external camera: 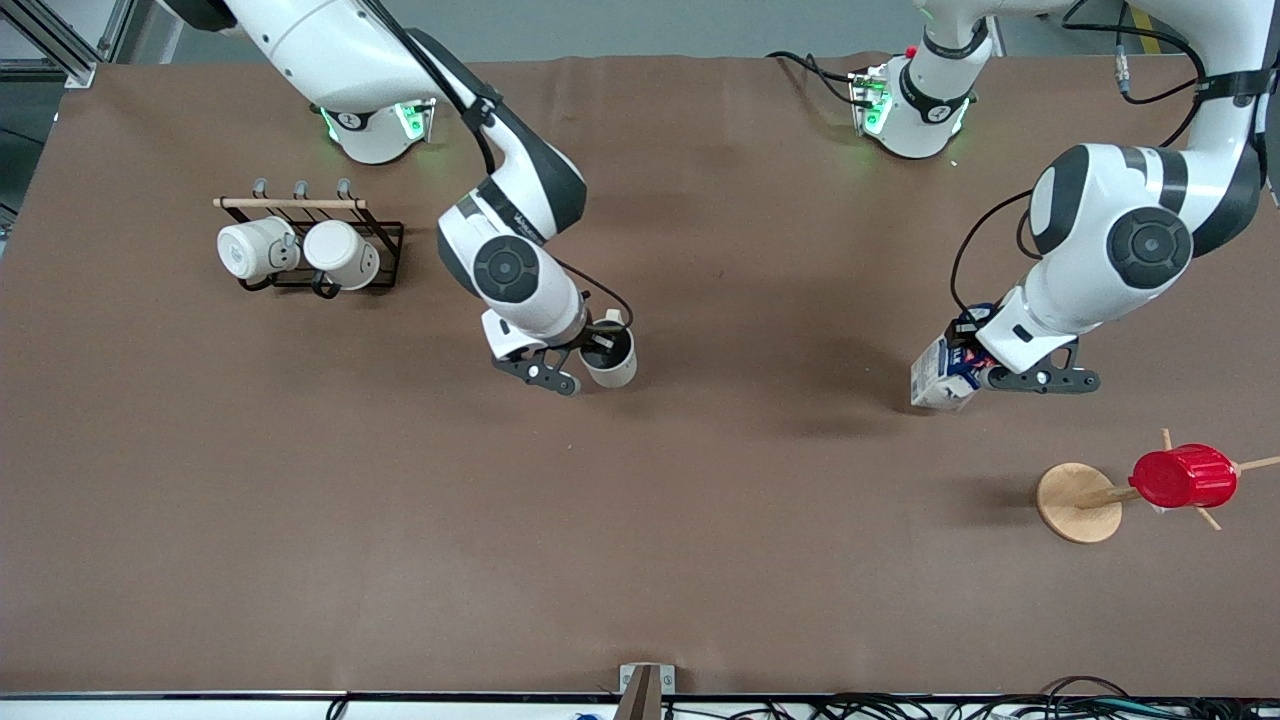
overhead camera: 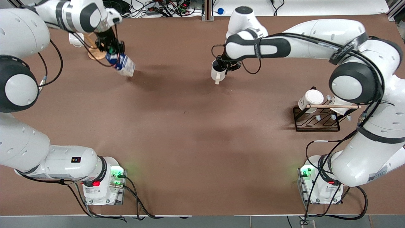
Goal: Place cup and milk on table
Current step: 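Carry the mug and carton with both grippers toward the table middle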
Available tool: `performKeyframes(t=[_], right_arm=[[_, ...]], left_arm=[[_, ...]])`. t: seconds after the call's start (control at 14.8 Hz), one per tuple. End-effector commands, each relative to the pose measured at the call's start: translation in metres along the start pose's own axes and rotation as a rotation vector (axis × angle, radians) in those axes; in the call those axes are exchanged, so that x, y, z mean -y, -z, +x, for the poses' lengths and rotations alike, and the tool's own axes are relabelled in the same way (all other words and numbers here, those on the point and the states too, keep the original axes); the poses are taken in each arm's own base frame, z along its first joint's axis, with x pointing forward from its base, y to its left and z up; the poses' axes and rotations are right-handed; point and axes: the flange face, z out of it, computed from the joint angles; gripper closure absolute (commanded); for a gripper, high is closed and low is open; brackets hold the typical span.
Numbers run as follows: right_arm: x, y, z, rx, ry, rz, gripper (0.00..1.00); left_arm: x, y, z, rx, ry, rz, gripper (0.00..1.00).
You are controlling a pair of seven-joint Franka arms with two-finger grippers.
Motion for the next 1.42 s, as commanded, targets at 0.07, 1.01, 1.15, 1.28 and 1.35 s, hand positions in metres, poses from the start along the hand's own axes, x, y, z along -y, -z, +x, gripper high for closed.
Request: performKeyframes(t=[0.07,1.01,1.15,1.28,1.35], right_arm=[[0.011,-0.024,-0.020,-0.021,-0.009,-0.014,1.00],[0.013,-0.040,-0.031,-0.036,0.016,-0.055,0.22],[0.005,-0.017,-0.016,-0.045,-0.002,-0.053,0.05],[-0.009,0.029,0.004,-0.068,-0.015,-0.046,0.00],[-0.020,0.055,0.017,-0.079,-0.002,-0.046,0.00]], left_arm=[[-0.038,0.050,0.045,0.010,-0.010,-0.030,0.84],[-0.293,0.002,0.035,0.109,-0.004,0.003,0.85],[-0.318,-0.007,0.027,0.113,-0.019,0.004,0.85],[-0.343,-0.018,0.027,0.114,0.002,0.003,0.85],[-0.352,-0.023,0.027,0.115,0.012,0.001,0.84]])
